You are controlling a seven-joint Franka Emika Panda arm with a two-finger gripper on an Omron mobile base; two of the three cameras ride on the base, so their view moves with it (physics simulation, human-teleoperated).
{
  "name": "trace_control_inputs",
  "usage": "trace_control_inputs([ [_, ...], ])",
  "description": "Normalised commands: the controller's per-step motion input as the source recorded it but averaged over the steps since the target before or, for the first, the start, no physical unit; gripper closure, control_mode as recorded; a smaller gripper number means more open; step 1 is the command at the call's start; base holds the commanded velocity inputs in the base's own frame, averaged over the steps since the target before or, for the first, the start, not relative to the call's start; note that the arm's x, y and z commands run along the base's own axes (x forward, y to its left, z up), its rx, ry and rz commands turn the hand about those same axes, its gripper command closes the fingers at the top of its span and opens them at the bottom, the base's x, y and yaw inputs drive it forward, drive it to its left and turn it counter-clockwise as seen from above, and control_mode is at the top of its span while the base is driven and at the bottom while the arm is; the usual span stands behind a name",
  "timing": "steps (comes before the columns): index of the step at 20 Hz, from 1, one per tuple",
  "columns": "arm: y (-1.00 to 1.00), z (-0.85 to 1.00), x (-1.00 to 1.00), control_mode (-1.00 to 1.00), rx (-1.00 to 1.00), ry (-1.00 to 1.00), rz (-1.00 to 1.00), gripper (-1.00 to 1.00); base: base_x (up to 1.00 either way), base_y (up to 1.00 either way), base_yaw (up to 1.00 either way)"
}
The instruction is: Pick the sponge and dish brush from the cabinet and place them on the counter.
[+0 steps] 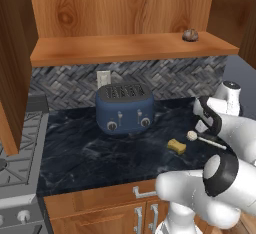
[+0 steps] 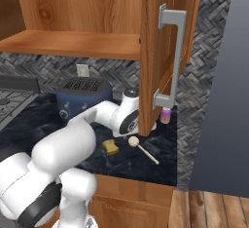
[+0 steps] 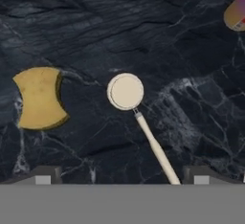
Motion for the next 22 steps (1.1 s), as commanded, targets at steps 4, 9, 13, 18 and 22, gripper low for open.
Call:
trace_control_inputs([
  [4, 0.22, 0.34, -0.27, -1.0, 0.0, -0.01, -0.03, -1.0, 0.0, 0.0, 0.0],
  [9, 0.19, 0.34, -0.28, -1.0, 0.0, -0.03, -0.03, -1.0, 0.0, 0.0, 0.0],
  [13, 0.17, 0.35, -0.27, -1.0, 0.0, -0.07, -0.03, -1.0, 0.0, 0.0, 0.0],
  [18, 0.16, 0.37, -0.32, -1.0, 0.01, -0.13, -0.03, -1.0, 0.0, 0.0, 0.0],
  [22, 0.17, 0.37, -0.37, -1.0, 0.02, -0.16, -0.03, -1.0, 0.0, 0.0, 0.0],
])
